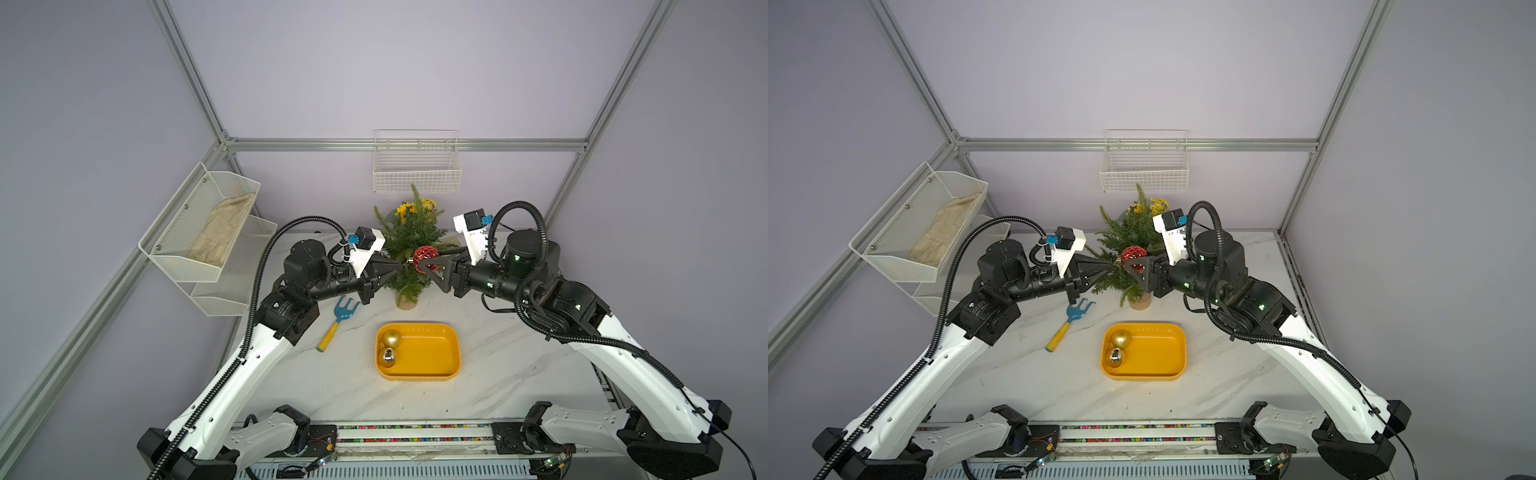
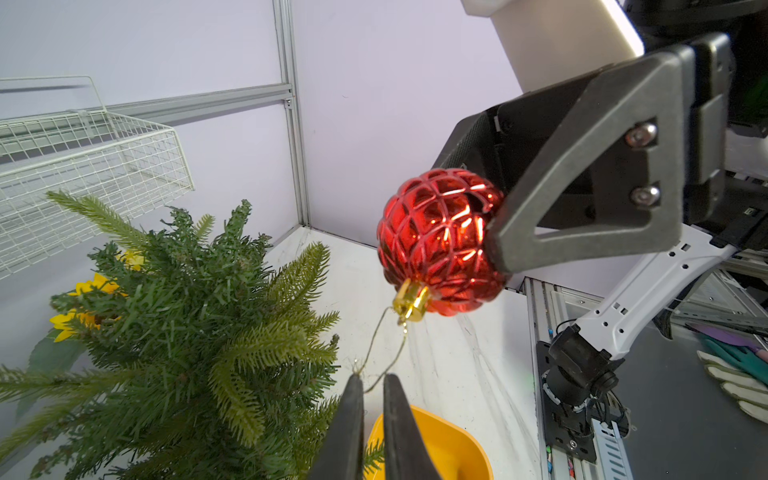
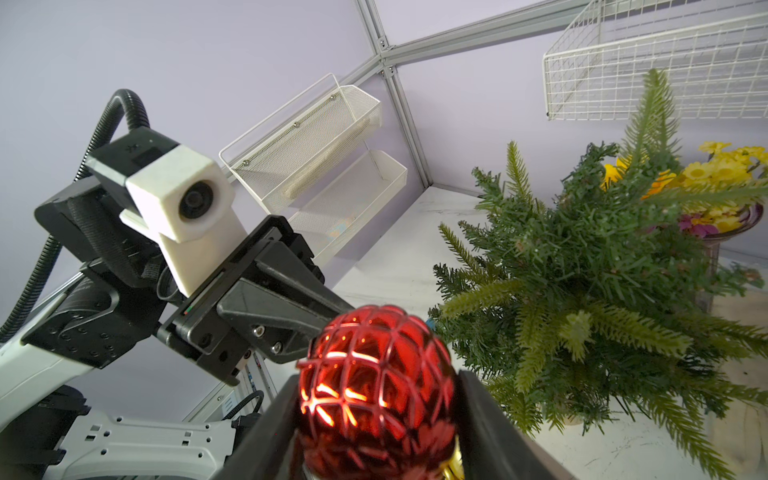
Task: Decorate the small christmas tree with ornaments
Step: Hang an ornament on the christmas tree.
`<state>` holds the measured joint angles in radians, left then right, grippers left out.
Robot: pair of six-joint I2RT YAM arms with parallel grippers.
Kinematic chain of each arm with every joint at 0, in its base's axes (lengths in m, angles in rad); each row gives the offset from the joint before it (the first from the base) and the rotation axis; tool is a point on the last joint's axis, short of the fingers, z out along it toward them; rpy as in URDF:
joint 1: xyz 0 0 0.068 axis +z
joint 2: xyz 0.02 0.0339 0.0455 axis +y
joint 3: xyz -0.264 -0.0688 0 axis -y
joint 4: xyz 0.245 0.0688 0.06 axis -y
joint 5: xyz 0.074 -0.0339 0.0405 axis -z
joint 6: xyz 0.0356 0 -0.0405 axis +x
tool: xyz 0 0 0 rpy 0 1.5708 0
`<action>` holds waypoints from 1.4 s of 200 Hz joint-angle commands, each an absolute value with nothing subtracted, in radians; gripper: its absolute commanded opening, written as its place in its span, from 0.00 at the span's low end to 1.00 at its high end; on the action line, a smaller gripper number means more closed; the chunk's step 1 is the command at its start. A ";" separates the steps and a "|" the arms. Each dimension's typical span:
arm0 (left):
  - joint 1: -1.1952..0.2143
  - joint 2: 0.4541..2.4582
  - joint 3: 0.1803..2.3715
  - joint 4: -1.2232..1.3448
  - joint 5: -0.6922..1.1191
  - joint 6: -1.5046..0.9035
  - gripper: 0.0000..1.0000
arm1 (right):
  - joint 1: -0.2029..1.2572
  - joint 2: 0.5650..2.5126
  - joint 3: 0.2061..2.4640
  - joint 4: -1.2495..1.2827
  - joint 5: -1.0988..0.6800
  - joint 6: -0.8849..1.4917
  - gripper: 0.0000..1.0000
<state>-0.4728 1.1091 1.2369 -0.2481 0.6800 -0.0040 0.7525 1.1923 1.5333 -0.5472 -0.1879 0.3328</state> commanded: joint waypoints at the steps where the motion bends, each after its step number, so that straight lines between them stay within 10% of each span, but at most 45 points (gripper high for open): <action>1: -0.477 1.112 1.348 -0.216 0.691 0.013 0.06 | 0.745 1.191 1.541 -0.550 -0.171 0.336 0.38; 280: -0.478 1.258 1.368 -0.233 0.576 -0.005 0.00 | 0.651 1.295 1.519 -0.554 -0.125 0.331 0.35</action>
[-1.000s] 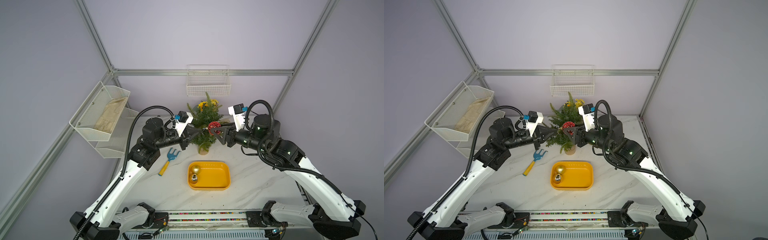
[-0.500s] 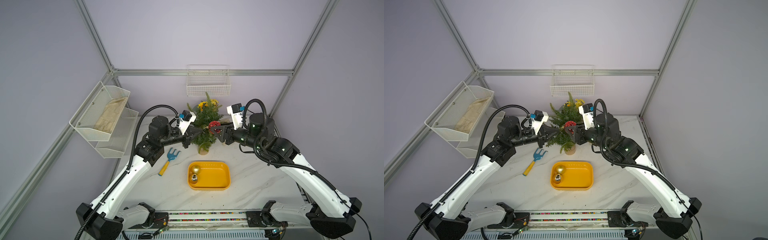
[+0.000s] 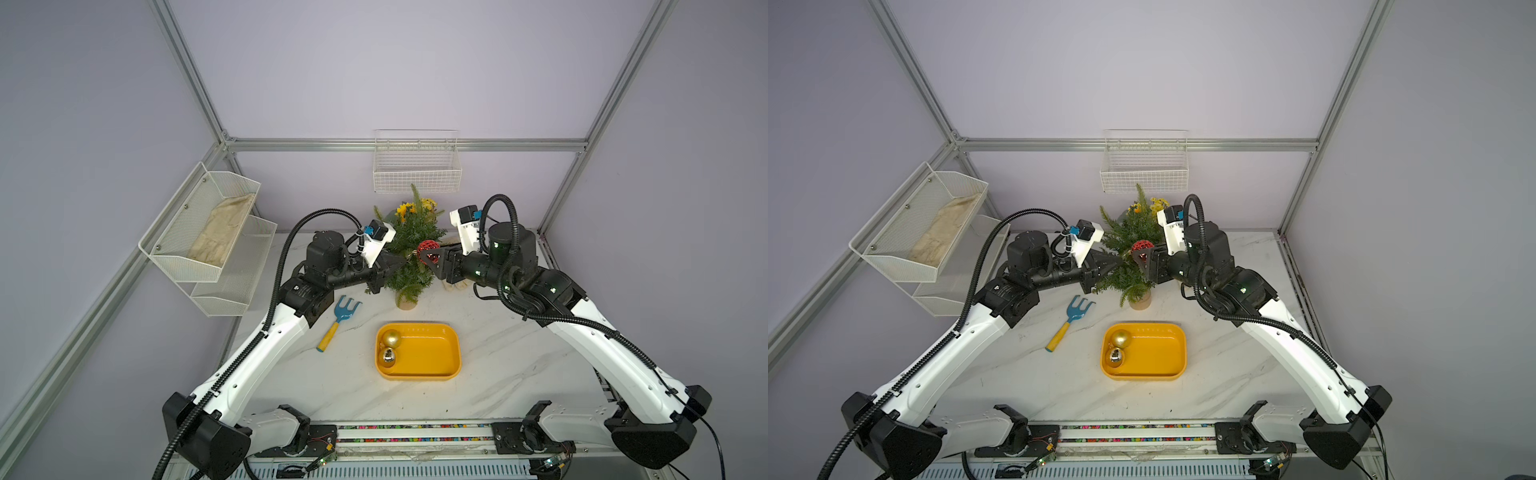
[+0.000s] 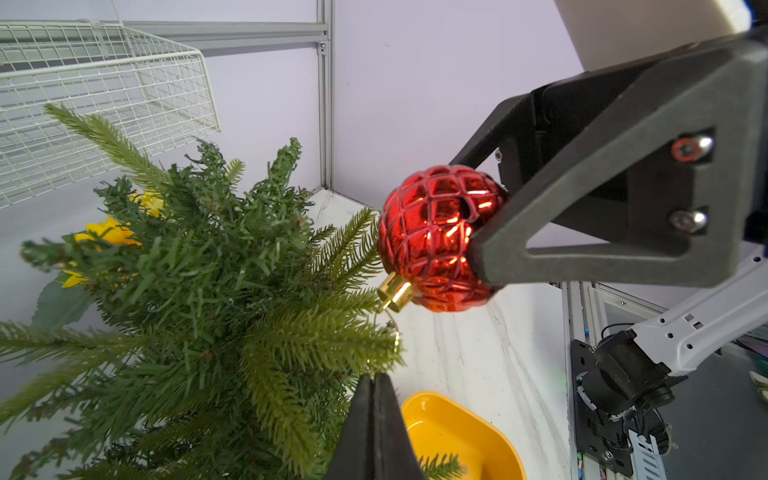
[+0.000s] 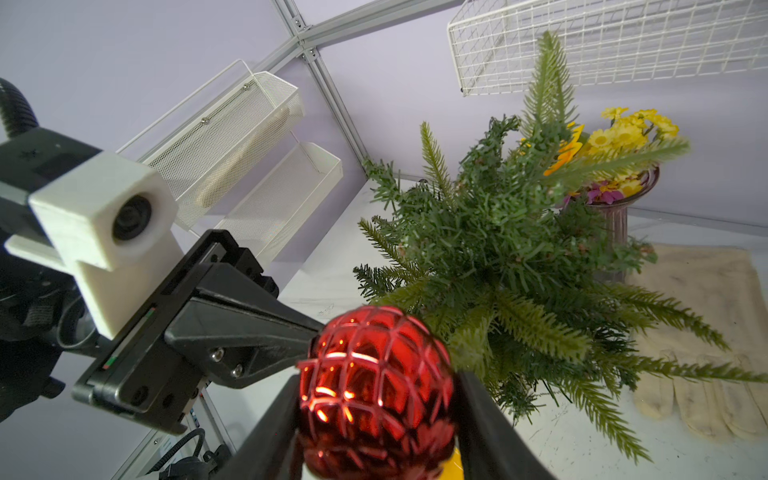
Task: Decorate the small christmas tree with ornaments
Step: Hang an ornament on the christmas tree.
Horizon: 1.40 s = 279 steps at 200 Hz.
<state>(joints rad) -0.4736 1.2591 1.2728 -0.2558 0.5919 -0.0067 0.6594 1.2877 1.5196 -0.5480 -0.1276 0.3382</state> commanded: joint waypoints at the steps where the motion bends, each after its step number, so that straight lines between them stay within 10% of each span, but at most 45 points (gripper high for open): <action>1: -0.478 1.258 1.368 -0.233 0.576 -0.005 0.00 | 0.650 1.295 1.519 -0.554 -0.125 0.331 0.35; 279: -0.478 1.220 1.335 -0.199 0.549 -0.030 0.00 | 0.641 1.279 1.537 -0.537 -0.172 0.315 0.33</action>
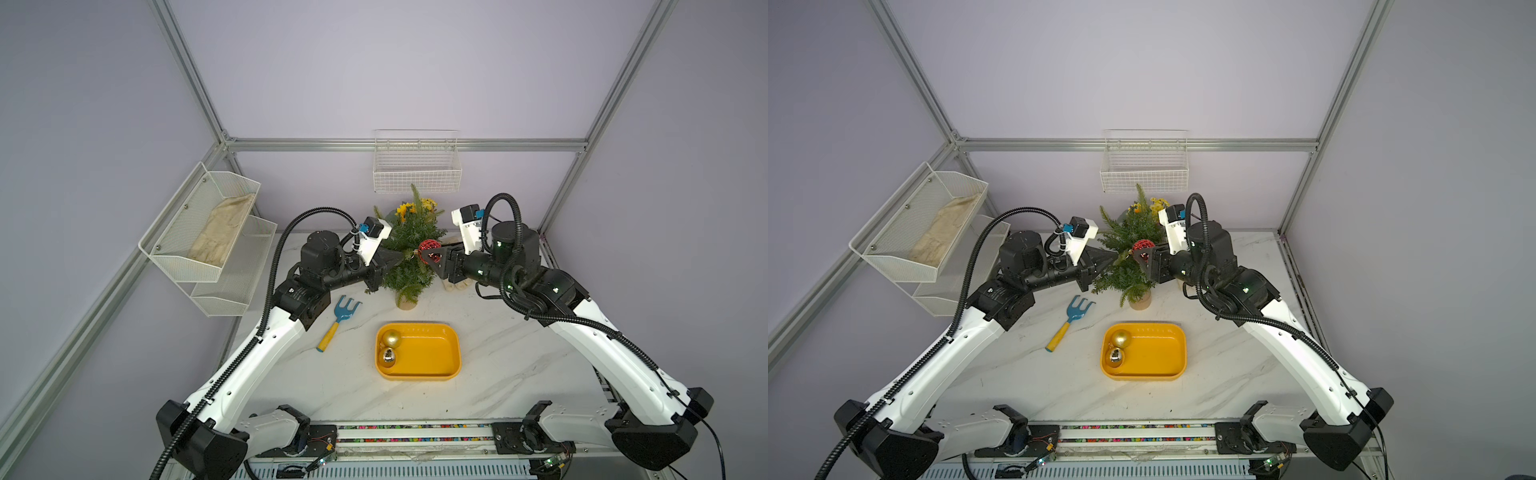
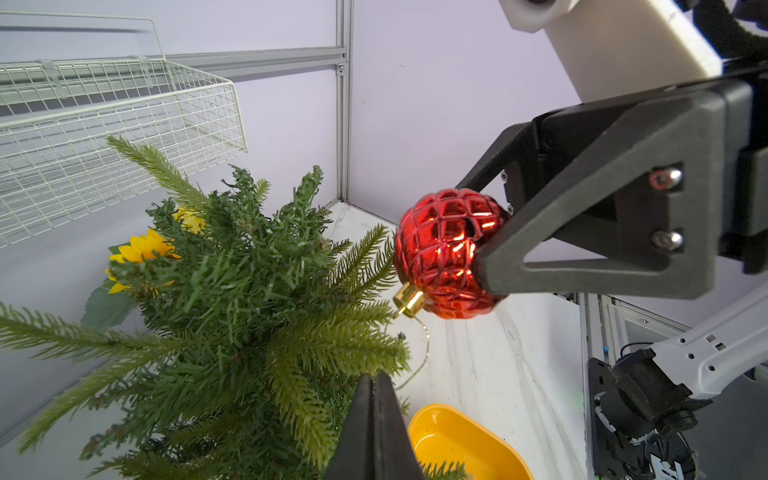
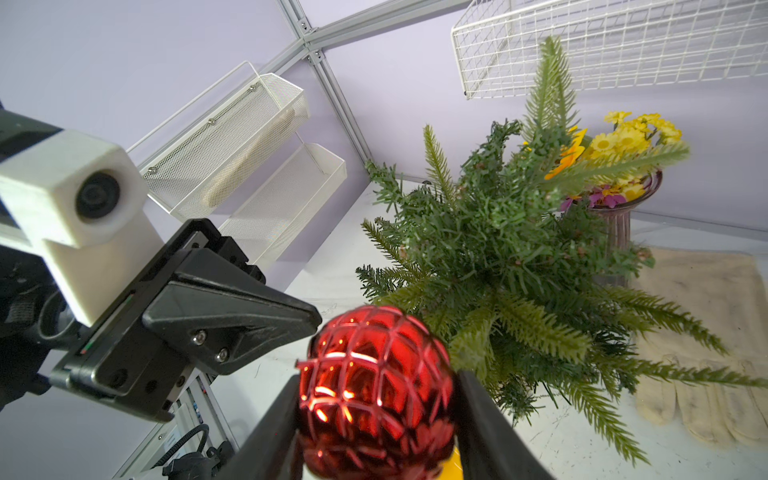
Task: Decorate the small christmas tree with ornaments
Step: Hang an ornament on the christmas tree.
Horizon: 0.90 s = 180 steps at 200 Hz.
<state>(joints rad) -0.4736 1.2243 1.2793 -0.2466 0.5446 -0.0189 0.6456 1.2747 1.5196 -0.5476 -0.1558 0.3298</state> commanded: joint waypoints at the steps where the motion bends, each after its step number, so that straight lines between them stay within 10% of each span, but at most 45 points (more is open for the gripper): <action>1: -0.478 1.220 1.335 -0.199 0.549 -0.031 0.00 | 0.641 1.279 1.537 -0.537 -0.174 0.315 0.33; 180: -0.479 1.139 1.294 -0.215 0.500 -0.045 0.16 | 0.641 1.268 1.549 -0.510 -0.231 0.337 0.29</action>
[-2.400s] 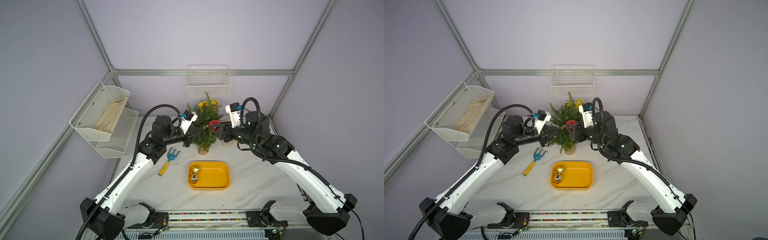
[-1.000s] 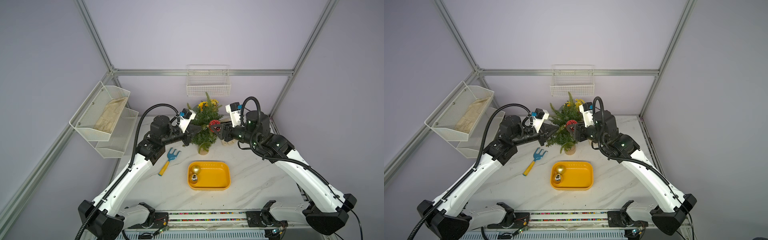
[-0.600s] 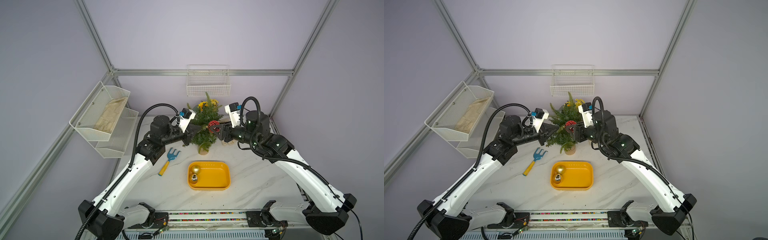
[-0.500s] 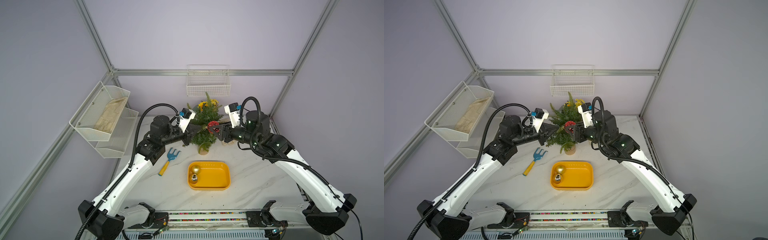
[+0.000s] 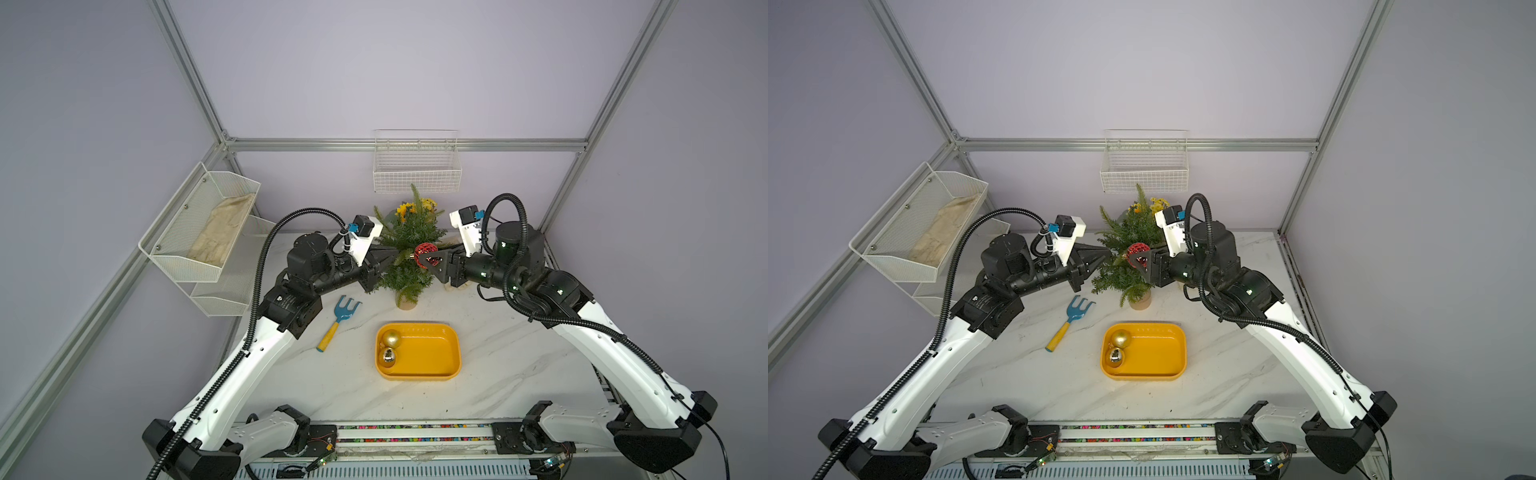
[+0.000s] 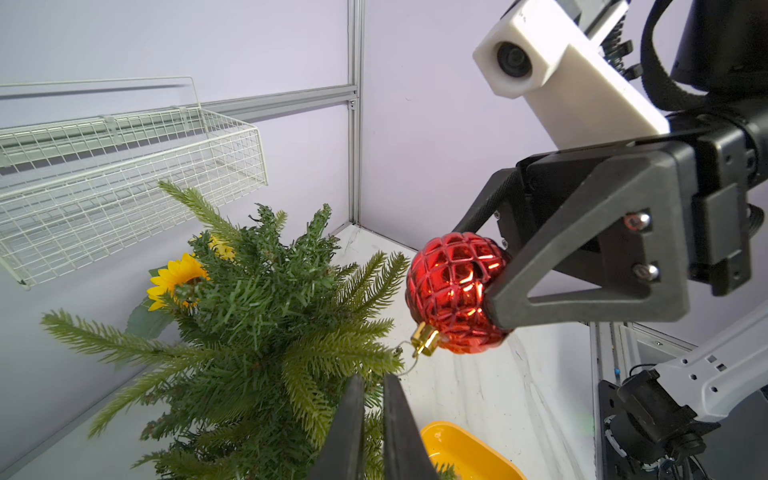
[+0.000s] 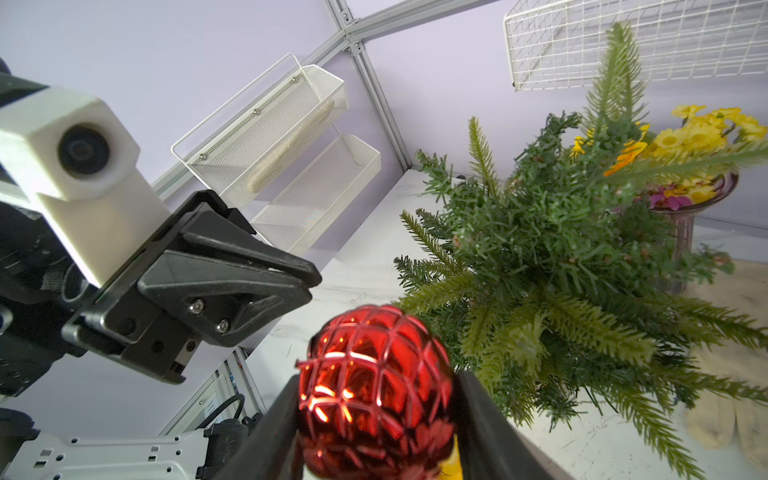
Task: Decorate the small christmas tree with ornaments
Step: Hang an ornament on the christmas tree.
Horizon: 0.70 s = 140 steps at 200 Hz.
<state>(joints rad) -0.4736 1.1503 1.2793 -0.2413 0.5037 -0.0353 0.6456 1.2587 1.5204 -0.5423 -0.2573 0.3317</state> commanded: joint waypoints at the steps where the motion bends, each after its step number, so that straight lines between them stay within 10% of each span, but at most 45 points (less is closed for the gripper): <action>1: -0.479 1.140 1.294 -0.215 0.500 -0.044 0.16 | 0.641 1.269 1.549 -0.509 -0.230 0.337 0.29; 140: -0.478 1.217 1.333 -0.221 0.537 -0.041 0.31 | 0.640 1.365 1.619 -0.519 -0.122 0.345 0.28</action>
<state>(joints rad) -0.4736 1.2236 1.2793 -0.2493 0.5175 -0.0410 0.6441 1.3674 1.5879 -0.5255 -0.1692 0.3367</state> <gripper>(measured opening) 0.310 0.528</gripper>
